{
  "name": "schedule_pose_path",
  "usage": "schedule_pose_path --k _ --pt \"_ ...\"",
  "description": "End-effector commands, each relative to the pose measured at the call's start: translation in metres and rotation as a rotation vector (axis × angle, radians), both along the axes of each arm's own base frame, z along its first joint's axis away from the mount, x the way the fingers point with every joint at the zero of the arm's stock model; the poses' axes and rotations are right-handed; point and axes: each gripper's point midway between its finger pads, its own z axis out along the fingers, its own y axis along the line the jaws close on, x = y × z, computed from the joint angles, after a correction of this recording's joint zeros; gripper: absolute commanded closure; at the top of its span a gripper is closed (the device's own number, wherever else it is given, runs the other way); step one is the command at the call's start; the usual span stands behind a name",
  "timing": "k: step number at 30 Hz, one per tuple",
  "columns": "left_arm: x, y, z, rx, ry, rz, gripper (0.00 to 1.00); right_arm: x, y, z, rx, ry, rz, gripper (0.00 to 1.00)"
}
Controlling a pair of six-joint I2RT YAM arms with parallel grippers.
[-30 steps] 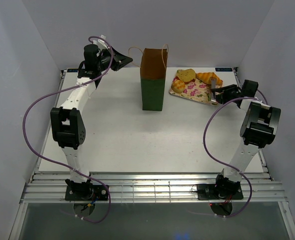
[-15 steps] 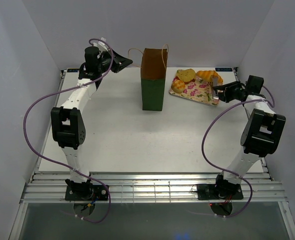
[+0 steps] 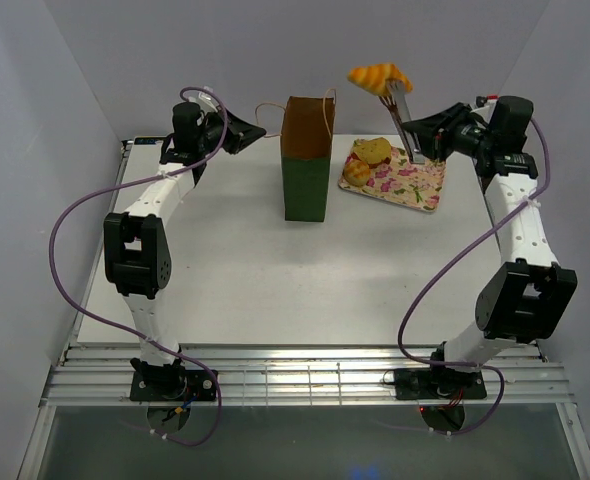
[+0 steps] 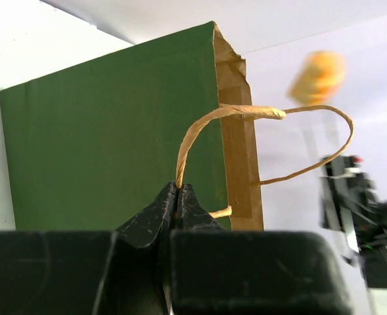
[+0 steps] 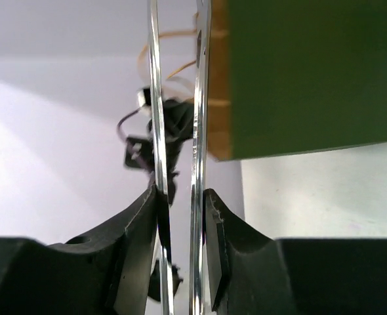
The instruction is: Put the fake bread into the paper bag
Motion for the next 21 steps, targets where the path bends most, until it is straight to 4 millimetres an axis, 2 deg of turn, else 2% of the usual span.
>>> schedule_pose_path --k 1,2,4,7,9,10,13,14,16,21 --pt "-0.011 0.002 0.033 -0.024 -0.066 0.003 1.0 -0.047 0.046 0.101 0.052 -0.235 0.187 0.92" --pt "-0.011 0.003 0.031 -0.026 -0.058 0.002 1.0 -0.056 0.058 0.112 0.066 -0.26 0.222 0.92" --pt "-0.012 0.002 0.031 -0.035 -0.056 0.0 1.0 -0.073 0.071 0.141 0.098 -0.322 0.266 0.92" --pt "-0.015 0.002 0.034 -0.04 -0.061 -0.007 1.0 -0.105 0.101 0.166 0.162 -0.354 0.375 0.92" --pt "-0.017 0.002 0.036 -0.038 -0.065 -0.007 1.0 -0.122 0.112 0.175 0.201 -0.4 0.427 0.92" --pt "-0.017 0.003 0.037 -0.037 -0.068 0.0 1.0 -0.132 0.123 0.177 0.236 -0.378 0.473 0.92" --pt "-0.019 0.003 0.041 -0.04 -0.076 -0.001 1.0 -0.152 0.144 0.17 0.266 -0.365 0.551 0.92" --pt "-0.02 0.003 0.042 -0.04 -0.076 -0.001 1.0 -0.154 0.149 0.159 0.295 -0.34 0.566 0.92" --pt "-0.021 0.003 0.046 -0.04 -0.085 -0.001 1.0 -0.168 0.157 0.153 0.336 -0.328 0.594 0.92" --pt "-0.024 0.004 0.048 -0.03 -0.089 -0.003 1.0 -0.181 0.157 0.13 0.448 -0.272 0.593 0.92"
